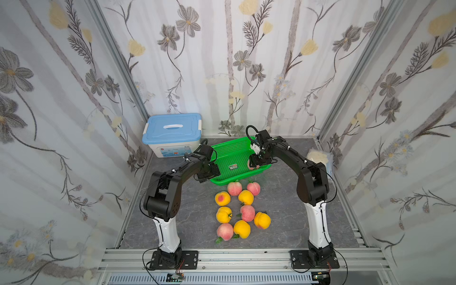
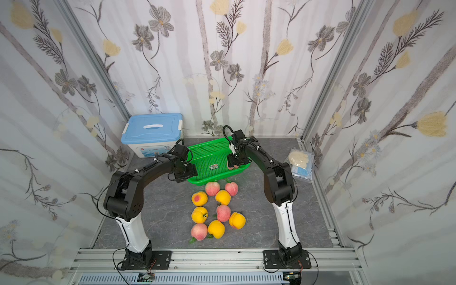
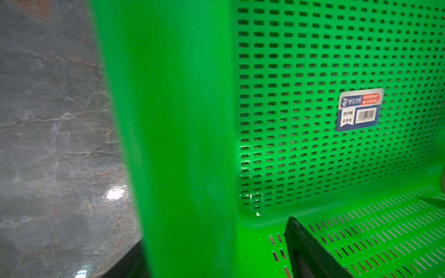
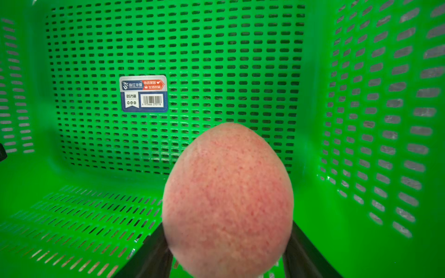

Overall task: Put the peaches into the basket
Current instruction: Place the peach in the basket.

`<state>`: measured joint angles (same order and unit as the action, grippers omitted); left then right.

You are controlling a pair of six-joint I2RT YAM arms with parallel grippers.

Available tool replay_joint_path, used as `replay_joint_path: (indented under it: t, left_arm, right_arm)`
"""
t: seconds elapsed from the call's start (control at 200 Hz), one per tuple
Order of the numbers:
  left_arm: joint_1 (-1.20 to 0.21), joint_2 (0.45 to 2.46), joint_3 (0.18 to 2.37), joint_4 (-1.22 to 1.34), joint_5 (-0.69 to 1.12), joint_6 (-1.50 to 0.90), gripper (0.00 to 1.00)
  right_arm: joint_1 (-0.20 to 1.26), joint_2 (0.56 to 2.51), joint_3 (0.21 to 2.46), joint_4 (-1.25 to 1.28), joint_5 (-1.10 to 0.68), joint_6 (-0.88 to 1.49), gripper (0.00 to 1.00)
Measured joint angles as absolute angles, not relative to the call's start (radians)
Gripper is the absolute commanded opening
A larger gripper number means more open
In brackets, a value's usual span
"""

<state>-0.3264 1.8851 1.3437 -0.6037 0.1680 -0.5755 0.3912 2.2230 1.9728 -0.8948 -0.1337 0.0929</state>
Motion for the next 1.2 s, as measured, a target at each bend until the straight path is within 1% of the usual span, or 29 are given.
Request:
replay_joint_path:
  t: [0.34, 0.585, 0.819, 1.199]
  left_arm:
    - [-0.327, 1.893, 1.344, -0.609, 0.16, -0.56, 0.78]
    - [-0.326, 1.9, 1.351, -0.614, 0.157, -0.556, 0.78]
    - [-0.326, 1.899, 1.351, -0.617, 0.157, -0.554, 0.78]
    - [-0.326, 1.882, 1.351, -0.625, 0.157, -0.554, 0.79]
  right_arm:
    - [0.379, 2.232, 1.956, -0.9, -0.129, 0.084, 0.59]
    - [0.391, 2.159, 1.846, -0.913, -0.122, 0.084, 0.59]
    - [0.412, 2.089, 1.785, -0.921, -0.123, 0.094, 0.6]
    - [0.414, 2.085, 1.744, -0.924, -0.128, 0.105, 0.63]
